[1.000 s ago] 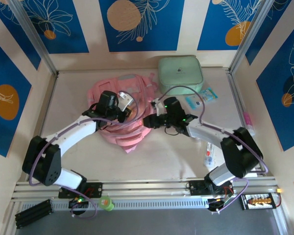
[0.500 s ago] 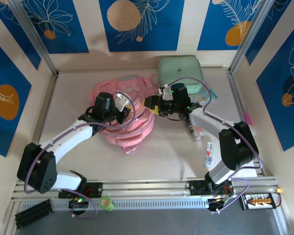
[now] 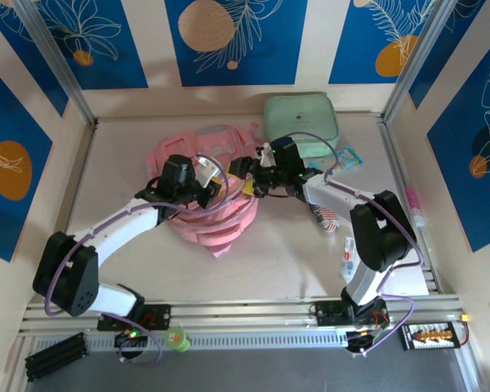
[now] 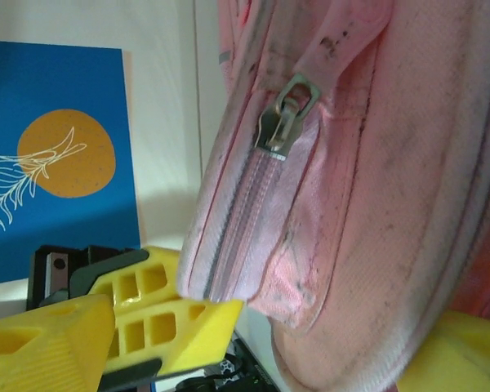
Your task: Pack the student bag
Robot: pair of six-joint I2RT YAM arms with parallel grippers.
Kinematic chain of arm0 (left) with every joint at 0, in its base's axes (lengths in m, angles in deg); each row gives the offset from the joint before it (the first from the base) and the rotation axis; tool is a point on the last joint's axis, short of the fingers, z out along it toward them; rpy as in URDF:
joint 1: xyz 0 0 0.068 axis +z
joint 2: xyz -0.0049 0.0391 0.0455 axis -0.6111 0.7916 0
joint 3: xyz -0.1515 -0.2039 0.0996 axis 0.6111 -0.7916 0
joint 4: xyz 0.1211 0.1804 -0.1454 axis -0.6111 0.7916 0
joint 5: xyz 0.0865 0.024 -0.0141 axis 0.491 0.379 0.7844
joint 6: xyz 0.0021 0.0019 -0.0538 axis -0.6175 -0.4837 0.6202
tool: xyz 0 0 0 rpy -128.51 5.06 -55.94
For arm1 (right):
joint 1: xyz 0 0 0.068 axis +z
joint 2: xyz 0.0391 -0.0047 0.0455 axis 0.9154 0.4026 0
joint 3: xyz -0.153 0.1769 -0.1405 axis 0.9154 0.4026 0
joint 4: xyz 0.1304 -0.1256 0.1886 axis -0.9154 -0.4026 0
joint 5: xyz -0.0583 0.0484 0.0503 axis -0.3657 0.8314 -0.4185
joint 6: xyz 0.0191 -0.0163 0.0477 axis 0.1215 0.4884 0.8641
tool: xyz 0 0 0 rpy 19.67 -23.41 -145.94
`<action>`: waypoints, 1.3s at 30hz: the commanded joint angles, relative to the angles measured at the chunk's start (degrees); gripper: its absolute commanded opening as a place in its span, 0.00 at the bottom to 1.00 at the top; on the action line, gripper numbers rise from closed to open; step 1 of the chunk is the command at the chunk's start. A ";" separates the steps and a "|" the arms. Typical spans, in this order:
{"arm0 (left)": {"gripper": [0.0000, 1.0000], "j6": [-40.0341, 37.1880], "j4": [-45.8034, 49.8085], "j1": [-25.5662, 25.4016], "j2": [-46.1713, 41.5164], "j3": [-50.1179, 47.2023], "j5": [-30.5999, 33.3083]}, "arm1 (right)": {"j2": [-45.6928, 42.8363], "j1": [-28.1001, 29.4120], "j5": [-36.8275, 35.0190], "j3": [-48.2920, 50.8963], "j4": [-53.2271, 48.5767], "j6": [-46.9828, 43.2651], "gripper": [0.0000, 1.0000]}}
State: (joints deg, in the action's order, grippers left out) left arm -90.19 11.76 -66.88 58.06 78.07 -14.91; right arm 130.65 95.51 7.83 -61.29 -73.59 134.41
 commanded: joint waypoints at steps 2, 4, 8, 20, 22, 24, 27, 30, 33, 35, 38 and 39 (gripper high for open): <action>0.03 -3.15 1.28 -2.51 0.41 3.09 -3.72 | 2.77 0.23 1.87 -2.91 0.05 4.35 0.85; 0.05 -4.11 2.74 -2.85 0.55 3.30 -3.00 | 3.43 0.79 0.77 -3.59 -1.75 4.78 0.85; 0.14 -4.25 2.90 -3.00 -0.10 2.89 -2.52 | 4.37 1.42 -1.85 -4.51 -5.39 4.96 0.77; 0.50 25.71 10.37 -3.73 -10.50 0.46 15.70 | 5.04 2.86 -0.08 -9.09 -5.55 0.55 0.18; 0.50 32.39 12.46 -4.79 -11.93 0.05 16.17 | 5.49 3.24 0.41 -10.03 -5.43 -0.07 0.18; 0.50 37.55 13.13 -6.24 -12.89 -0.85 16.29 | 6.03 3.56 0.95 -10.92 -4.96 -0.38 0.17; 0.50 44.56 14.67 -9.40 -12.92 -1.65 19.13 | 6.84 3.78 1.97 -12.12 -4.16 -0.64 0.15; 0.50 50.01 16.57 -12.49 -11.60 -1.94 22.58 | 7.16 4.01 2.19 -12.63 -3.90 -0.67 0.15; 0.50 54.38 16.76 -14.25 -10.41 -2.46 24.92 | 7.08 3.97 2.26 -12.70 -3.89 -0.92 0.15; 0.49 55.65 14.57 -14.63 -8.97 -2.77 23.42 | 6.97 4.16 2.27 -12.61 -3.90 -0.91 0.15; 0.47 56.49 13.71 -15.57 -6.34 -1.37 22.51 | 6.84 4.30 2.41 -12.44 -4.06 -1.02 0.15; 0.46 56.53 13.56 -15.85 -5.42 -0.86 22.41 | 6.73 4.36 2.37 -12.37 -4.07 -1.09 0.15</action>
State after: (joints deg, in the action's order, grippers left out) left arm -36.99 26.15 -81.50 50.96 75.93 6.79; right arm 138.19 98.77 6.32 -71.04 -80.76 134.87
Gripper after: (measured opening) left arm 0.465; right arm 0.174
